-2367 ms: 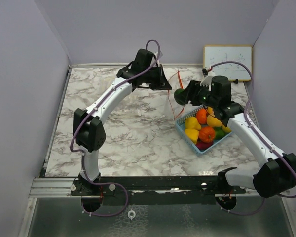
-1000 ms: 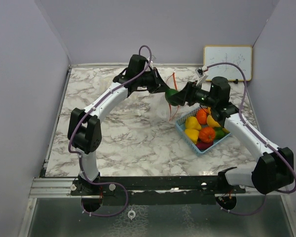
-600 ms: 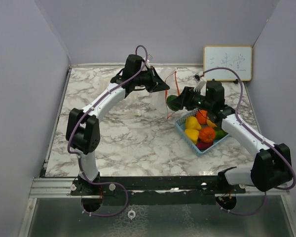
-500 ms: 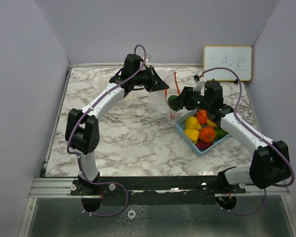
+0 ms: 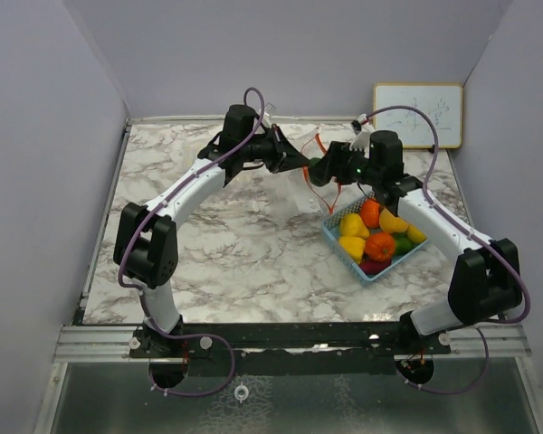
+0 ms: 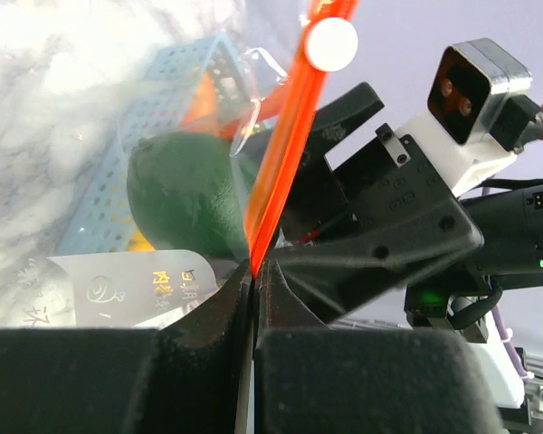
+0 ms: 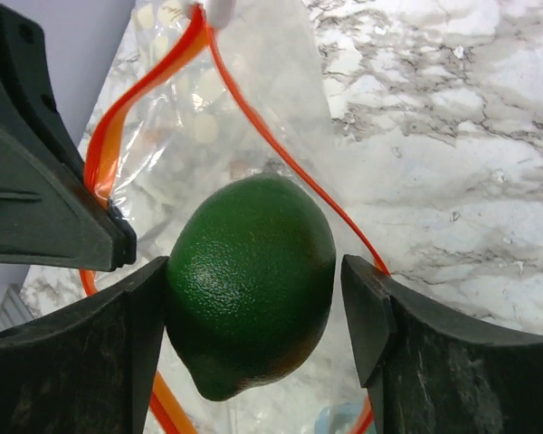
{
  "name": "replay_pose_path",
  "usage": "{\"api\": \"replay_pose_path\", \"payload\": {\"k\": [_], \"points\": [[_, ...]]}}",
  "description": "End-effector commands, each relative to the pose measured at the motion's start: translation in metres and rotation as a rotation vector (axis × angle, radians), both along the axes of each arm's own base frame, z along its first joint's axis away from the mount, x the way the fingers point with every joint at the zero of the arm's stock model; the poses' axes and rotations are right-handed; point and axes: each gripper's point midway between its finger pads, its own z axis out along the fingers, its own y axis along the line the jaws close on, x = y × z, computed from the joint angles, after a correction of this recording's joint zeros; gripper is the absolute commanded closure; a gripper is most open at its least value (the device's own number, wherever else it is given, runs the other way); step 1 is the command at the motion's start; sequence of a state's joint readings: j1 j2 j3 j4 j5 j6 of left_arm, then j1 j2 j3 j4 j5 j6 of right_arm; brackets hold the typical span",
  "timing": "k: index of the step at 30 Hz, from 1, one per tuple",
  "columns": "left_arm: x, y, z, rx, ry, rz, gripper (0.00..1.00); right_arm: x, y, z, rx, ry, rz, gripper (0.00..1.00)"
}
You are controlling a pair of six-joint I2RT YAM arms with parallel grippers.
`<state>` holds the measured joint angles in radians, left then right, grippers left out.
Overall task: Place the food in the zip-top bag and seal the zipper
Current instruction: Place the fake fruit in the zipper food storage bag.
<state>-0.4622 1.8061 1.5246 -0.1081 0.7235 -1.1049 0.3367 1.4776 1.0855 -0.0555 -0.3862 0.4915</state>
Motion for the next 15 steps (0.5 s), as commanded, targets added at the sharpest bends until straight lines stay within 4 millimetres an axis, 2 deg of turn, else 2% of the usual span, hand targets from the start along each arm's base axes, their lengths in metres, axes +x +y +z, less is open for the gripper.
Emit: {"api": "replay_pose_path", "payload": {"k": [1,2,3,6,10,12,15], "points": [[-0.002,-0.006,0.023,-0.066,-0.052,-0.032,1.0,-0.01,0.008,0.026,0.006,-0.061,0.074,0.15],[-0.001,-0.006,0.024,-0.067,-0.055,-0.032,1.0,-0.013,0.006,0.028,0.001,-0.066,0.069,0.04],[0.0,-0.007,0.025,-0.069,-0.058,-0.035,1.0,-0.016,0.003,0.031,-0.006,-0.071,0.059,0.0],[0.003,-0.008,0.027,-0.068,-0.06,-0.034,1.0,-0.02,-0.007,0.04,-0.041,-0.094,0.024,0.01],[0.003,-0.008,0.025,-0.061,-0.056,-0.03,1.0,-0.019,-0.028,0.066,-0.102,-0.167,-0.068,0.0],[0.003,-0.007,0.024,-0.057,-0.055,-0.028,1.0,-0.016,-0.041,0.074,-0.144,-0.187,-0.129,0.03],[0.003,-0.007,0.024,-0.056,-0.055,-0.028,1.0,-0.009,-0.058,0.061,-0.226,-0.138,-0.206,0.07]]}}
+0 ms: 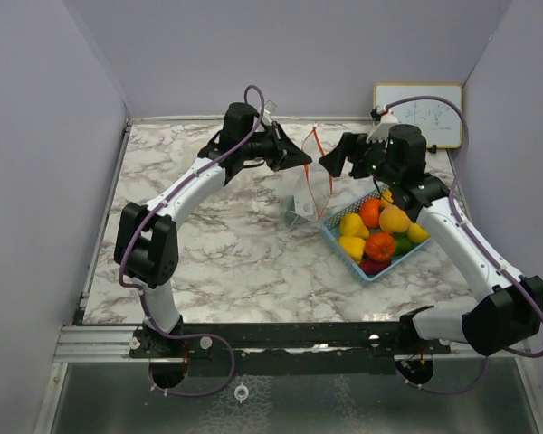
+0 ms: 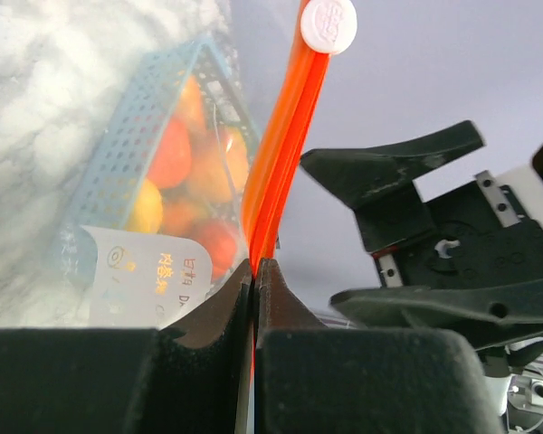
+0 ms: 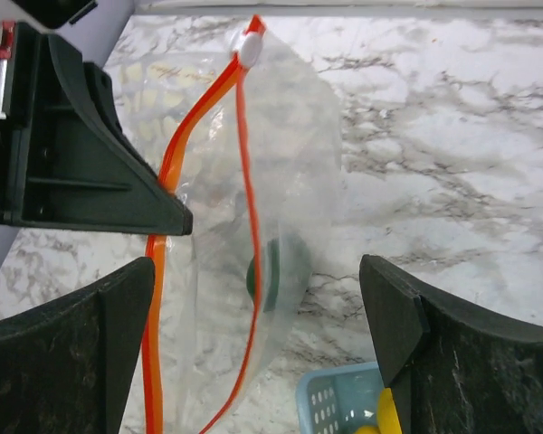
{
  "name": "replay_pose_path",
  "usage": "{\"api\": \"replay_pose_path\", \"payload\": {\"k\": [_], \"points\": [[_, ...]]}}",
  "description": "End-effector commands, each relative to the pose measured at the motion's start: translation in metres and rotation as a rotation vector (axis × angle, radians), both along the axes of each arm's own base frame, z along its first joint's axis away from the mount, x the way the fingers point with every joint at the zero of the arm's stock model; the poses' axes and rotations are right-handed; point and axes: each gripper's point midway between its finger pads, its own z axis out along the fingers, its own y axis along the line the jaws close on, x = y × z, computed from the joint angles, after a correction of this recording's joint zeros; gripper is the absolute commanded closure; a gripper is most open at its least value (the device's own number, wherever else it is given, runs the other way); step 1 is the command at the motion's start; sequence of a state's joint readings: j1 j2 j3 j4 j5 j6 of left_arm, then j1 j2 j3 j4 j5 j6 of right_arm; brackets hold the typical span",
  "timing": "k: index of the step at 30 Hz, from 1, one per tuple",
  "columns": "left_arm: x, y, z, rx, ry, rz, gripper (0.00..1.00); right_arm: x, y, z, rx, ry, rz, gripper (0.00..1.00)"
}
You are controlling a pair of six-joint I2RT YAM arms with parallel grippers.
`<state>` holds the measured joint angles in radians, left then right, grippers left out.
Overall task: Place the food in the zip-top bag and seal the zipper
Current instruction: Place the fake fruit in the zipper food storage bag, then adjust the zipper food storage bag at the center of the board.
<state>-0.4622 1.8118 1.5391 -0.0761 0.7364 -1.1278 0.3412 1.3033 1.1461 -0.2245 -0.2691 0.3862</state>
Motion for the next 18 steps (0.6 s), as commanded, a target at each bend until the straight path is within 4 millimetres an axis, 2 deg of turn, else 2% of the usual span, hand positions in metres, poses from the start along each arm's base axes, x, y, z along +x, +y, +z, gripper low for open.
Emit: {"api": "replay_pose_path", "payload": {"k": [1,12,15,18], "points": [[0.0,-0.004,0.015,-0.027,-0.043,-0.022,1.0,0.011,-0.03,-0.004,-0.136,0.014,-0.15,0.08],[0.002,-0.005,0.014,-0.025,-0.044,-0.021,1.0,0.02,-0.002,-0.046,-0.107,0.131,-0.032,0.19],[0.004,-0.006,0.015,-0.027,-0.049,-0.021,1.0,0.024,0.004,-0.063,-0.115,0.173,-0.023,0.27],[0.004,-0.005,0.016,-0.013,-0.055,-0.021,1.0,0.034,0.0,-0.081,-0.161,0.22,-0.075,0.41]]}}
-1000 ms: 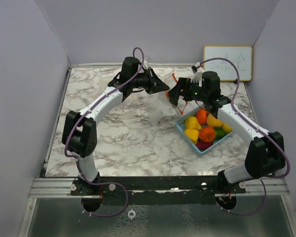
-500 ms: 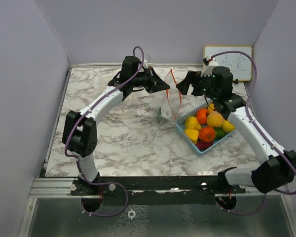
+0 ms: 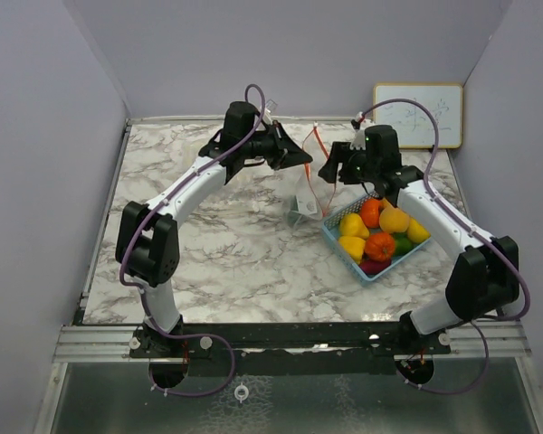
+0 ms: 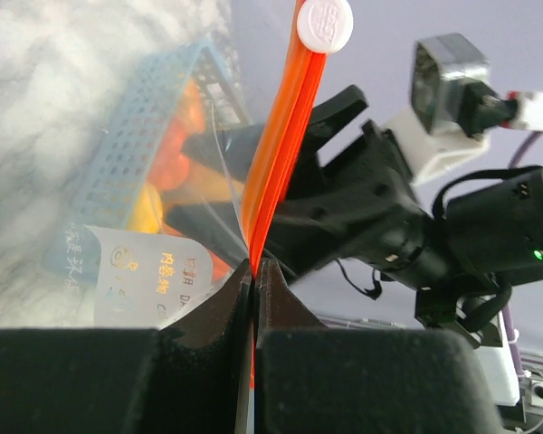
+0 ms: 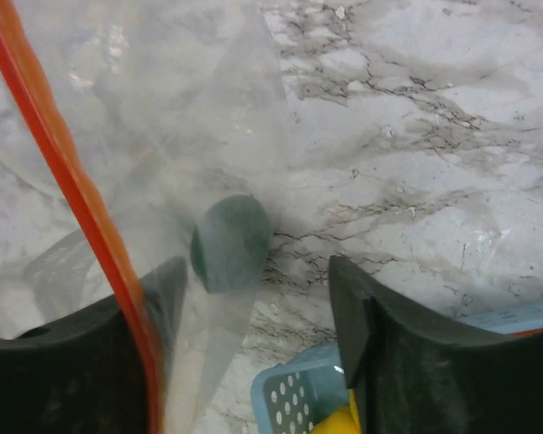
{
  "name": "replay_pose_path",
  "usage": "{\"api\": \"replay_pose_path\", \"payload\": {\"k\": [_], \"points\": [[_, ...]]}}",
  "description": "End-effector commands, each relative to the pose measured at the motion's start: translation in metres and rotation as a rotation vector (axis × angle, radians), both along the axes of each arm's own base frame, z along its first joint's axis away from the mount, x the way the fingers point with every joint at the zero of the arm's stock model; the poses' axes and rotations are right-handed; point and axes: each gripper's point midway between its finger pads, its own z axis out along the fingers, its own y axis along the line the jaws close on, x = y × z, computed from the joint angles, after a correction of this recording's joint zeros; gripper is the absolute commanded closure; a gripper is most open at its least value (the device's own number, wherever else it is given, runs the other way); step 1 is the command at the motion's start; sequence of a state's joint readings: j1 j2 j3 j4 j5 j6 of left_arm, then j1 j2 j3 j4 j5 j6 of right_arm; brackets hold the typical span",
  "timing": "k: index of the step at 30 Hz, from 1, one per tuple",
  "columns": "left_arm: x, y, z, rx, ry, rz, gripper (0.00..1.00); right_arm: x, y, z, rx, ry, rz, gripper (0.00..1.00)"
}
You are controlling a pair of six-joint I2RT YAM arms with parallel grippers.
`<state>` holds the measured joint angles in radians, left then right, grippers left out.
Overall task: Place the food in the zip-top bag and seal the zipper
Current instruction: Adjust the zipper food storage bag at the center of the board.
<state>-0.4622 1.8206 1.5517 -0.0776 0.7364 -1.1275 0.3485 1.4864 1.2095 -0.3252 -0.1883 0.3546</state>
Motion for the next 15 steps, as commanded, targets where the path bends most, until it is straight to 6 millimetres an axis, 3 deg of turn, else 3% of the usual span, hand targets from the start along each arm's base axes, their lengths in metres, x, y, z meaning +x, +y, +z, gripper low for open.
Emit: {"api": "replay_pose_path", "payload": {"k": [1,2,4,6,8,12,15], "points": [[0.002,-0.002,0.015,0.008,-0.066,-0.022,1.0,0.015,-0.005,-0.018,-0.077,0.047,-0.076,0.49],[0.002,0.001,0.013,0.044,-0.075,-0.026,1.0,0.021,-0.016,-0.023,-0.128,0.056,-0.132,0.55],[0.004,0.02,0.0,0.207,-0.11,-0.02,1.0,0.029,-0.049,-0.032,-0.268,0.072,-0.273,0.57],[0.01,0.057,-0.024,0.468,-0.132,0.01,1.0,0.03,-0.084,-0.033,-0.409,0.066,-0.407,0.6],[0.011,0.106,-0.046,0.766,-0.142,0.055,1.0,0.029,-0.105,-0.033,-0.485,0.041,-0.451,0.6],[0.004,0.187,-0.059,1.155,-0.143,0.172,1.0,0.023,-0.107,-0.042,-0.447,0.068,-0.429,0.6],[0.005,0.202,-0.046,1.21,-0.185,0.212,1.0,0.022,-0.072,-0.045,-0.315,0.089,-0.283,0.59]]}}
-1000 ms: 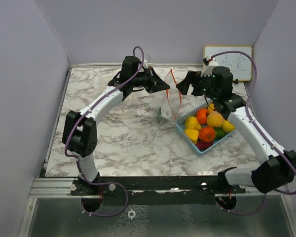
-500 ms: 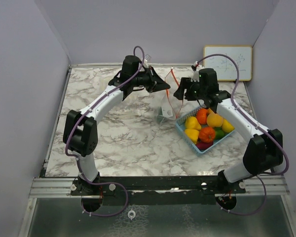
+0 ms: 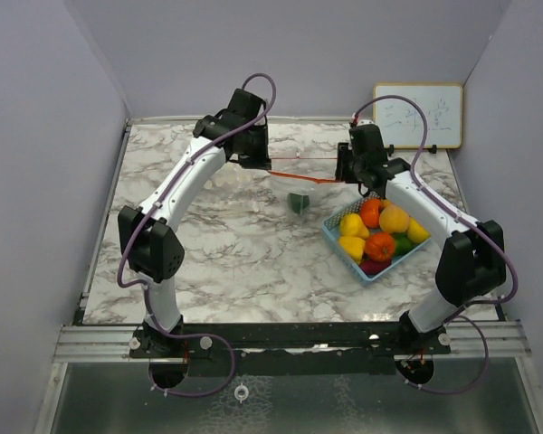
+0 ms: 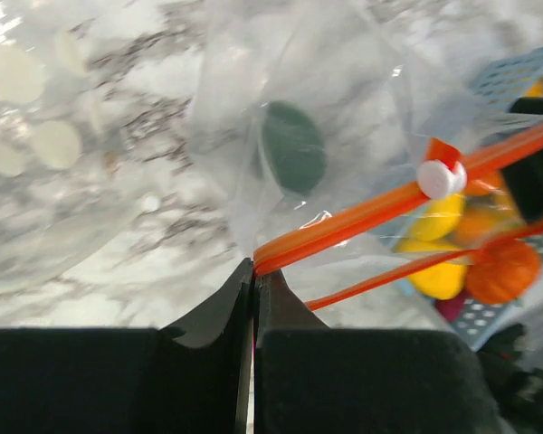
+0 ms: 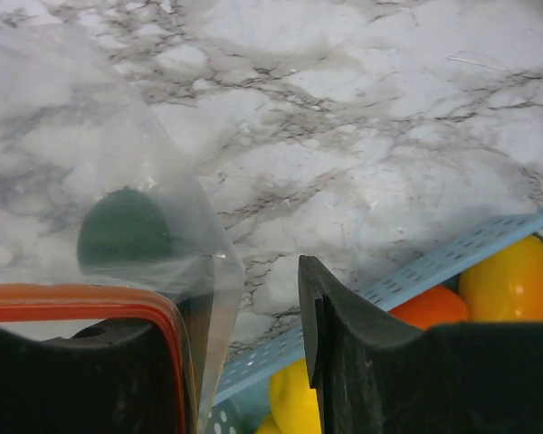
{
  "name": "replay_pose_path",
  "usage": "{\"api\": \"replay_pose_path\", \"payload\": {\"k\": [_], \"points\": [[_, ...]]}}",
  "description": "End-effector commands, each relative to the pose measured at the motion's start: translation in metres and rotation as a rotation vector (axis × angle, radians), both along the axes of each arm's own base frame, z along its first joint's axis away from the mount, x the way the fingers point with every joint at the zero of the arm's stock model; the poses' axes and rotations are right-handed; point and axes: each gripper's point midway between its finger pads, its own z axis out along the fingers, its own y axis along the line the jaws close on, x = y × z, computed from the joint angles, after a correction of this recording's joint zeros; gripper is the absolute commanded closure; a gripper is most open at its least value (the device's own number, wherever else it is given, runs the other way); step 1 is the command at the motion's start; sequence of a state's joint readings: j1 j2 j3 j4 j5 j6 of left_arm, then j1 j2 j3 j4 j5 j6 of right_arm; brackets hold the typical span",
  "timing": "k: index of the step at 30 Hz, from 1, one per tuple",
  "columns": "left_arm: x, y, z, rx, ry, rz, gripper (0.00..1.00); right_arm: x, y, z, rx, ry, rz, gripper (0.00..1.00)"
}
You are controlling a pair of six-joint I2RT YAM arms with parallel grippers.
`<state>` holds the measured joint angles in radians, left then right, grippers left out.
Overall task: Place the food in the zip-top bag and seal the zipper
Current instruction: Adjust the zipper food storage bag at the center of the board, then pick up the fake fruit from the bin.
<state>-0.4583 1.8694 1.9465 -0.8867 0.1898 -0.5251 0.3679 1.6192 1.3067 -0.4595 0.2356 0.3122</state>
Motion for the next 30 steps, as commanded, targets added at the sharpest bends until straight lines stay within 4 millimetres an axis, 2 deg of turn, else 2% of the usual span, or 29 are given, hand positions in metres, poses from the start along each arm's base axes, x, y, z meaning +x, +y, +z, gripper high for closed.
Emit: {"api": "replay_pose_path", "payload": {"k": [1,4,7,10,14,18,21,23,25,28,30], "points": [[-0.013,0.103,0.002,0.435,-0.041,0.118,1.0,-0.008,0.005,-0.002,0.082,0.026,0.082,0.59],[-0.006,0.076,0.031,0.322,-0.118,0.074,1.0,-0.011,0.052,0.023,0.27,-0.046,0.281,0.58],[-0.002,0.04,0.054,0.222,-0.185,0.0,1.0,-0.014,0.075,0.041,0.373,-0.059,0.365,0.51],[-0.001,0.011,0.066,0.143,-0.212,-0.052,1.0,-0.017,0.081,0.066,0.396,-0.106,0.416,0.38],[-0.001,-0.011,0.055,0.112,-0.189,-0.097,1.0,-0.023,0.077,0.105,0.403,-0.183,0.42,0.11],[-0.004,-0.024,0.04,0.104,-0.161,-0.133,1.0,-0.032,0.072,0.131,0.421,-0.215,0.401,0.04],[-0.004,-0.031,0.03,0.106,-0.145,-0.149,1.0,-0.03,0.054,0.139,0.394,-0.225,0.284,0.04],[-0.004,-0.033,0.023,0.113,-0.134,-0.156,1.0,-0.028,0.028,0.138,0.33,-0.22,0.151,0.04],[-0.004,-0.034,0.021,0.113,-0.132,-0.161,1.0,-0.03,-0.006,0.13,0.234,-0.195,-0.001,0.02],[-0.003,-0.038,0.018,0.102,-0.13,-0.171,1.0,-0.044,-0.062,0.096,0.081,-0.074,-0.205,0.01],[-0.003,-0.042,0.016,0.088,-0.127,-0.184,1.0,-0.058,-0.087,0.063,0.042,0.049,-0.268,0.01]]}}
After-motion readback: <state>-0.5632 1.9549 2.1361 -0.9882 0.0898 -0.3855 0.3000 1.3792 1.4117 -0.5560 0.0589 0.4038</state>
